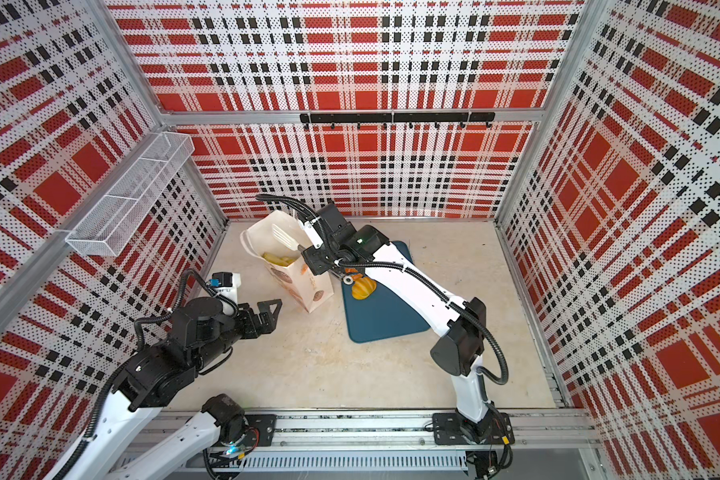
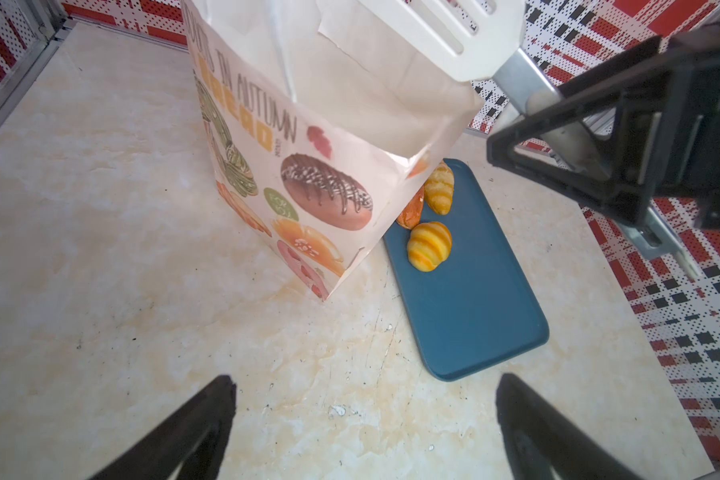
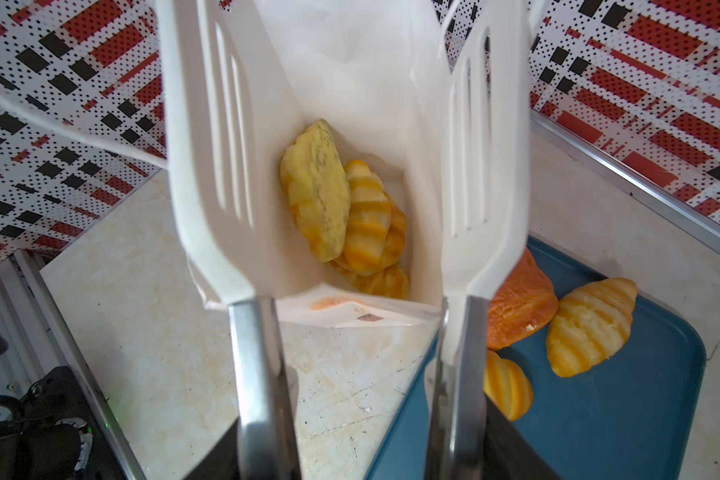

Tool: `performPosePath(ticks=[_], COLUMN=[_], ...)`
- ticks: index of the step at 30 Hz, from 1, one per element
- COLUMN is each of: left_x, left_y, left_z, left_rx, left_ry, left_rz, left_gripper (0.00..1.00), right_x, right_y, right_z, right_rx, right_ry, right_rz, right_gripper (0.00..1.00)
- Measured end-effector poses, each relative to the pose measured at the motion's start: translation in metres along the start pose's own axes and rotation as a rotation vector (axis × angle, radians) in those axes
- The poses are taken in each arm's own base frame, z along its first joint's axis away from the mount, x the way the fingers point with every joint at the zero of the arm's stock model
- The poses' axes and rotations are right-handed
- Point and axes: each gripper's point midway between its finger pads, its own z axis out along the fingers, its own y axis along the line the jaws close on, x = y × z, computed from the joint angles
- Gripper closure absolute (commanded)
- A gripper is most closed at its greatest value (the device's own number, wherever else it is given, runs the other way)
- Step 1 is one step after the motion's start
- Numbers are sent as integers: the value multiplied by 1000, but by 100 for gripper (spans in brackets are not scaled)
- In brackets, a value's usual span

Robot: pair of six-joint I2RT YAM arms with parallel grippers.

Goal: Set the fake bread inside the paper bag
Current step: 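Open the tongs with the right gripper to drop the croissant into the bag, then draw the right gripper's tongs back over the tray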

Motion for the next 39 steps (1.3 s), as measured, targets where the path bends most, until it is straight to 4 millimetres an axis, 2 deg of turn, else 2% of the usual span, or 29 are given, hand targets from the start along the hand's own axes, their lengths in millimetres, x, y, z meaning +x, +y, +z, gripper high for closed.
performPosePath(ticks=[8, 13, 23, 33, 39], left_x=[8, 11, 21, 29, 37], left_y=[2, 1, -17, -33, -38], left_z=[0, 1, 4, 12, 19], left_rx=[6, 11, 36, 44, 45], left_ry=[8, 15, 36, 50, 61], left_rz=[-12, -18, 18, 60, 63], left_gripper=[1, 1, 0, 1, 1], right_x=[12, 32, 80, 107, 133], right_y=[-17, -29, -54, -73, -83], right_z=[-49, -66, -67, -71, -63], right_rx=[79, 133, 215, 258, 281], right_ry=[-35, -26, 51, 74, 131], right_rz=[-1, -1, 23, 88, 122], right_gripper=[36, 35, 33, 33, 33])
